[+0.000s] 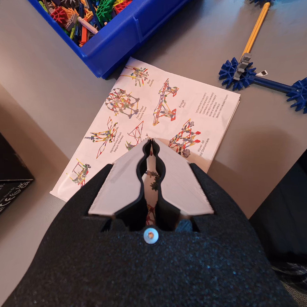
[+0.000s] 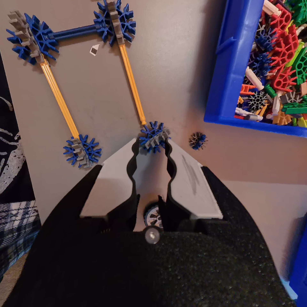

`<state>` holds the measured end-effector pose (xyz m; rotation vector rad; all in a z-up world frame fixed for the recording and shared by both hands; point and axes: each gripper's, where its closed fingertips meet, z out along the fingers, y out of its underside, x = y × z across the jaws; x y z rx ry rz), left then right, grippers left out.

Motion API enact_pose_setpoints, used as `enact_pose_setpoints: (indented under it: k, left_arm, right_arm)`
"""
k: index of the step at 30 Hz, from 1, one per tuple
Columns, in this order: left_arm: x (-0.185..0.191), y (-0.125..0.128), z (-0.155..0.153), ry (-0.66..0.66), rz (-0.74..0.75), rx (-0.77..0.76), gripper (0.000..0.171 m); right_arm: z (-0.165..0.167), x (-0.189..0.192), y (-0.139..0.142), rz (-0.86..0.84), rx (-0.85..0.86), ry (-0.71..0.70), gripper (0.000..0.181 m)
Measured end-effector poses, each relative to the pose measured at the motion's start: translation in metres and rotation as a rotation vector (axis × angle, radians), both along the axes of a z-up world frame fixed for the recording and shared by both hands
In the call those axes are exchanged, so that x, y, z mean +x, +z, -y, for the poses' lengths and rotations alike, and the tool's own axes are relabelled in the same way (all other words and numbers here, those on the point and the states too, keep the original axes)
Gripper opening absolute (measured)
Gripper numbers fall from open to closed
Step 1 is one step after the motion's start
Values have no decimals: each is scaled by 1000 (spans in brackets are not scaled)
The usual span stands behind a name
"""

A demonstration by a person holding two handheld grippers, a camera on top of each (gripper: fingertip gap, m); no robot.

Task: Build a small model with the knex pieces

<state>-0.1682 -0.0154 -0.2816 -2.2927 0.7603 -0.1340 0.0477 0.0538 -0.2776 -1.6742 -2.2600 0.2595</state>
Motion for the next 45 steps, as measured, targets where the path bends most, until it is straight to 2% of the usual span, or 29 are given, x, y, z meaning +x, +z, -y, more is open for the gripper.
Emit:
enact_pose_setpoints:
  k: [7, 26, 33, 39, 42, 45]
  left_arm:
    - [0, 0, 0, 4, -3, 2, 0]
    - [0, 0, 0, 12, 12, 6, 0]
    - [0, 0, 0, 10, -25, 6, 0]
    - [0, 3, -1, 19, -64, 15, 12]
    - [0, 6, -1, 26, -72, 18, 18]
    - [0, 11, -2, 30, -82, 33, 25]
  right_arm:
    - [6, 2, -2, 4, -12, -11, 39]
    - [14, 8, 0, 2, -15, -3, 38]
    - [7, 9, 6, -22, 13, -2, 39]
    - [6, 6, 6, -50, 6, 23, 42]
    - [7, 3, 2, -60, 2, 43, 55]
    - [8, 0, -2, -71, -3, 51, 58]
